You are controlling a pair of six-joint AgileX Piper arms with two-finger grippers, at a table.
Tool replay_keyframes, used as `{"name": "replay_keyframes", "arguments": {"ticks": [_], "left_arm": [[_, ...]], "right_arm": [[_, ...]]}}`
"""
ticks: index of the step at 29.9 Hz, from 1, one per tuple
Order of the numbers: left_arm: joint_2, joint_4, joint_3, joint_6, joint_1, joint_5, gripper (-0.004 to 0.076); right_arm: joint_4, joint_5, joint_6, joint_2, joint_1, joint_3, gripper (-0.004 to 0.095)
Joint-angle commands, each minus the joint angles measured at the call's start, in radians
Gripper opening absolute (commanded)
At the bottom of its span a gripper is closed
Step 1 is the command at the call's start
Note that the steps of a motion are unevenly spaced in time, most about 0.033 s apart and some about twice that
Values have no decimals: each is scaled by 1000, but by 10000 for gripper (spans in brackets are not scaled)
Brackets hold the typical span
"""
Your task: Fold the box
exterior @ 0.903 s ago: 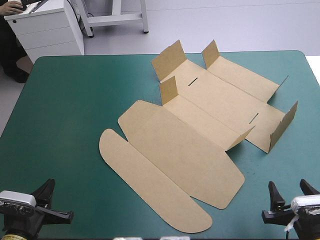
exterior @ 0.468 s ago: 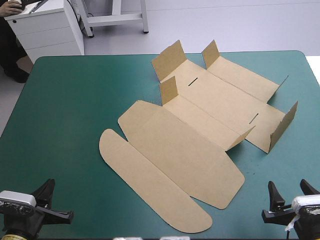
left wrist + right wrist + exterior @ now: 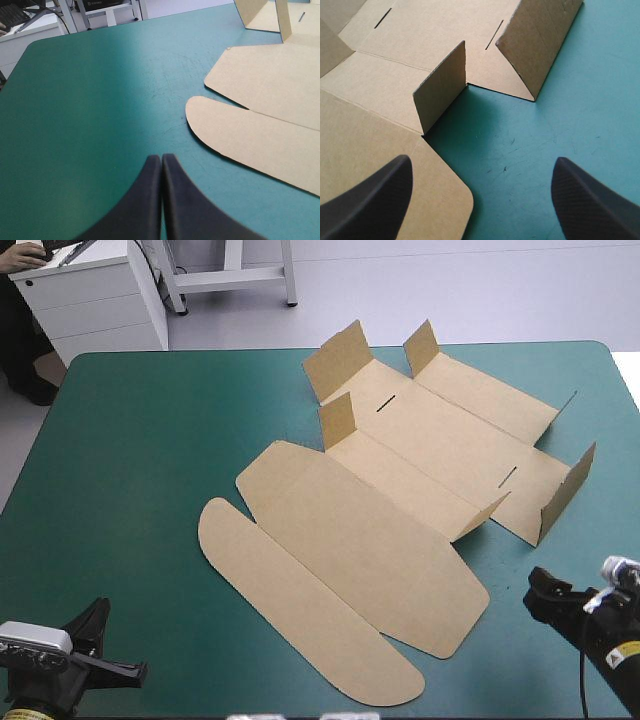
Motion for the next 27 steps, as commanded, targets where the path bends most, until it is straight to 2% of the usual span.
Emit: {"name": "replay_keyframes", "arguments": {"ticks": [1, 6, 16, 26, 27], "left_arm": [[16, -16, -19, -2, -8, -75, -10], [16, -16, -19, -2, -8, -75, -10], [16, -16, -19, -2, -8, -75, -10], [16, -16, -19, -2, -8, -75, -10], [16, -16, -19, -2, -8, -75, -10]], "right_arm": [[2, -75, 98, 173, -5, -125, 714], [27, -52, 178, 418, -5, -272, 714], [289, 15, 181, 817, -5, -480, 714], [317, 8, 196, 1023, -5, -489, 712], [322, 8, 194, 1032, -5, -489, 690]]}}
